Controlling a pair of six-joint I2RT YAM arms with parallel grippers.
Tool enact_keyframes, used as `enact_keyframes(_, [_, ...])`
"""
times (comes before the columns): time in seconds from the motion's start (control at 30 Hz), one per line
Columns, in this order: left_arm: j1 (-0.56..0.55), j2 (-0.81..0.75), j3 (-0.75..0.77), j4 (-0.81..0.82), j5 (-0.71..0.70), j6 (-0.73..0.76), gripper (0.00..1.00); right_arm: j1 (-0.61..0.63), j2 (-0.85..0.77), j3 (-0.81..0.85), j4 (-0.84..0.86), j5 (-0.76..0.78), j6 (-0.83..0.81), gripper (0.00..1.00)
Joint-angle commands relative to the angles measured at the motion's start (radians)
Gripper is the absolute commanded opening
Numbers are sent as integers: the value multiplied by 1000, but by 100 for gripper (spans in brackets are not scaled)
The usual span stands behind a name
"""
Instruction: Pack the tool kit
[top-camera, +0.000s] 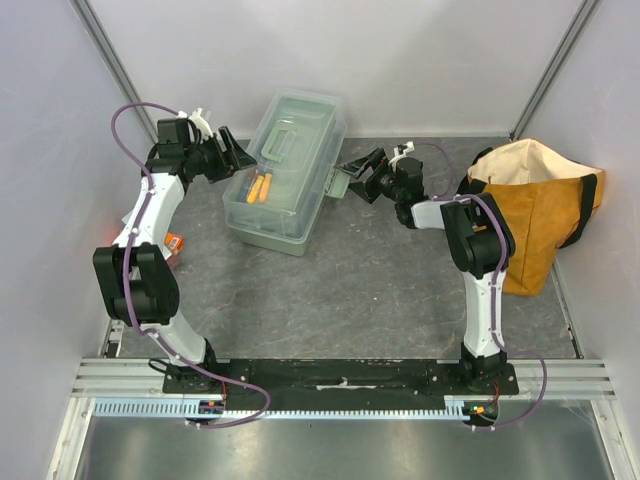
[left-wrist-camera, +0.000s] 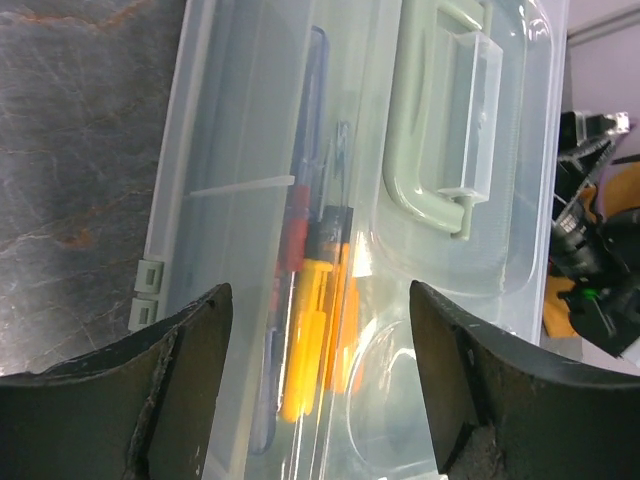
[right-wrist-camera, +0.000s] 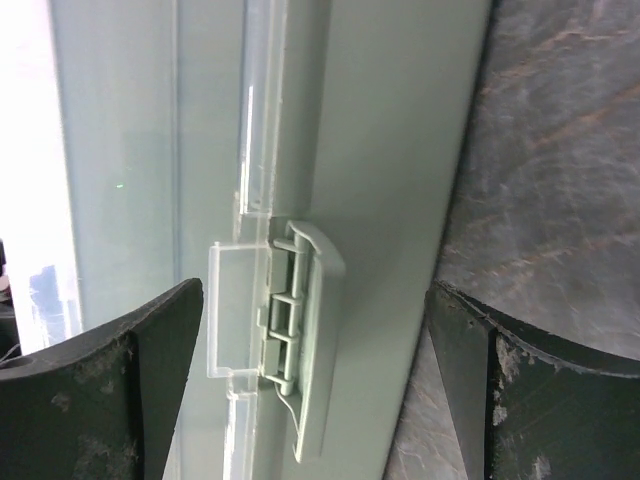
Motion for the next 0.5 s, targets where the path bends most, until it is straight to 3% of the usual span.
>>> enact_keyframes(0.0, [-1,9,6,11,148,20,76,0,70,54,316,-112,136,98])
enact_keyframes(0.2, [-3,12,-43,72,343,-32,76,16,174,84,639,-158,401,98])
enact_keyframes(0.47, [-4,8,-69,80,364,-57,76,56,225,143,669,-220,434,98])
